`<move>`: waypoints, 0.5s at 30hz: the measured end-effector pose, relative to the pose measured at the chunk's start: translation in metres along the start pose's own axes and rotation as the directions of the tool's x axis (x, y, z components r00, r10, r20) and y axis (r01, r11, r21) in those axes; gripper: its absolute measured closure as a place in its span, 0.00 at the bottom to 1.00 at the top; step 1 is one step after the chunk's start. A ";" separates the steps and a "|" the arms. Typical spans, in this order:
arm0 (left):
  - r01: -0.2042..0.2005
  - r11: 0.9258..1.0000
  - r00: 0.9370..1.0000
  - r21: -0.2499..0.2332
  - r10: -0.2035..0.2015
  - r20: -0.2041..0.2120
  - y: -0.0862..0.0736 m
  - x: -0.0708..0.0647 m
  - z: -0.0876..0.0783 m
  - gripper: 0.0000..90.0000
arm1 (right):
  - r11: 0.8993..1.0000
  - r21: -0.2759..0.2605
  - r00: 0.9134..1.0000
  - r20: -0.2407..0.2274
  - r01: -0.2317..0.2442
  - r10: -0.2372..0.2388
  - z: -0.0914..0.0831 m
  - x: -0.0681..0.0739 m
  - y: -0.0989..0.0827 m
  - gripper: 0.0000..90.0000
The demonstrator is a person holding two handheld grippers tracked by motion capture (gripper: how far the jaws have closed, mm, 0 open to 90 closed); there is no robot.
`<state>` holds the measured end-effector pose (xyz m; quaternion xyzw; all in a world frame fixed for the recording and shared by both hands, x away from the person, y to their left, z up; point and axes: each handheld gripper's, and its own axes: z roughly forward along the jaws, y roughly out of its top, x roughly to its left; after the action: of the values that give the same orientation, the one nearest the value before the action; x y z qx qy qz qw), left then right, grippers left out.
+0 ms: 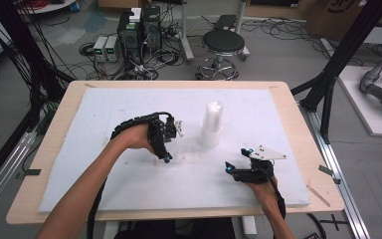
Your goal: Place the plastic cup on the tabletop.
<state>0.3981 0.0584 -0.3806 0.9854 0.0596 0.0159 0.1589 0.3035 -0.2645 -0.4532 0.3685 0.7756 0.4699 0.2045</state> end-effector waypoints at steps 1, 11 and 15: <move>0.001 1.000 1.000 -0.002 -0.001 0.000 0.000 0.000 0.000 0.34 | 1.000 0.003 1.000 0.000 -0.003 0.003 0.000 0.000 0.000 0.20; 0.009 0.999 1.000 -0.052 -0.010 -0.006 0.003 -0.001 0.004 0.34 | 1.000 0.008 1.000 0.001 -0.004 0.004 0.000 0.001 0.000 0.20; 0.015 0.997 1.000 -0.076 -0.014 0.006 0.002 0.000 0.006 0.31 | 1.000 0.008 1.000 0.000 -0.007 0.007 0.000 0.001 0.000 0.20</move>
<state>0.3988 0.0540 -0.3859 0.9782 0.0658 0.0145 0.1967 0.3029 -0.2637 -0.4531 0.3718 0.7763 0.4675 0.2012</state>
